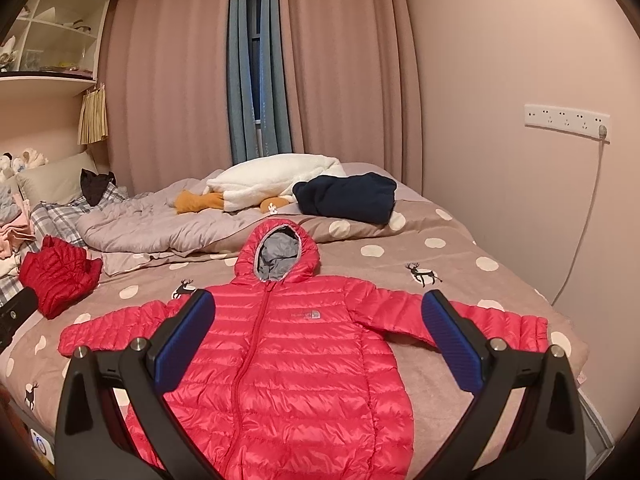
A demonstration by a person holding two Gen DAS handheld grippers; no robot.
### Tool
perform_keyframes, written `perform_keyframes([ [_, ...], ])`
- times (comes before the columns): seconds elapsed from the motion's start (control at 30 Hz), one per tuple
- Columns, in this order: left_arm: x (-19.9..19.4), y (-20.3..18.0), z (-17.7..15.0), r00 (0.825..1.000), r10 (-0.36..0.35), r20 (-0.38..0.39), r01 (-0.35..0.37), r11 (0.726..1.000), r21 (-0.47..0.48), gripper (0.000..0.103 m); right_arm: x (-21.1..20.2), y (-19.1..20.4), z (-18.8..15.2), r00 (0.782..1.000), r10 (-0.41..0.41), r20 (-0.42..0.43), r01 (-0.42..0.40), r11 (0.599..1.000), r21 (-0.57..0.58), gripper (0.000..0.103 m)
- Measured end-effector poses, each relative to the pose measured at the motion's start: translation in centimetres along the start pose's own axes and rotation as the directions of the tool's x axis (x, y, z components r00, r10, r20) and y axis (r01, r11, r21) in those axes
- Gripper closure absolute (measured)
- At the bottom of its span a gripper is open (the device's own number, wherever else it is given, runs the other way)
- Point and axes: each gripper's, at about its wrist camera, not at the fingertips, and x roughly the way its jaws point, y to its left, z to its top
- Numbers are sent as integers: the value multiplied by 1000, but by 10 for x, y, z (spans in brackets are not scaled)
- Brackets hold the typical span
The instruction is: Fold large clothes
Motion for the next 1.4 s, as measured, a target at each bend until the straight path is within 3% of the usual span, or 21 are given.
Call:
perform_keyframes([
  [0.43,4,3,0,998,-64,-6,64,998,-4,0,6,11,0,1000,11,0,-11,1000,-28,0],
  [0.67,12,6,2,999,-39,-4,38,999,-29,0,13,4,0,1000,1,-17,-1,1000,-2,0],
  [0.77,22,12,7,999,-38,32,40,998,-43,0,17,-4,1,1000,6,-10,-6,999,32,0],
  [0.9,50,38,13,996,7,92,4,993,-121,0,31,-24,2,1000,0,-1,0,996,91,0],
  [1.07,110,97,10,1000,-16,-5,14,949,-315,0,70,-70,-3,995,-88,-42,95,974,205,0],
  [1.17,140,130,4,998,55,-14,-56,933,-355,0,102,-106,-11,966,-230,-120,253,933,254,0],
  [1.27,168,163,-12,990,136,-43,-143,928,-344,0,128,-145,-22,918,-353,-179,391,876,282,0],
  [1.33,186,193,-25,977,187,-102,-213,869,-447,0,141,-177,-36,881,-412,-235,472,810,349,0],
  [1.4,207,220,-37,971,152,-184,-228,814,-534,0,146,-212,-56,873,-405,-270,487,737,468,0],
])
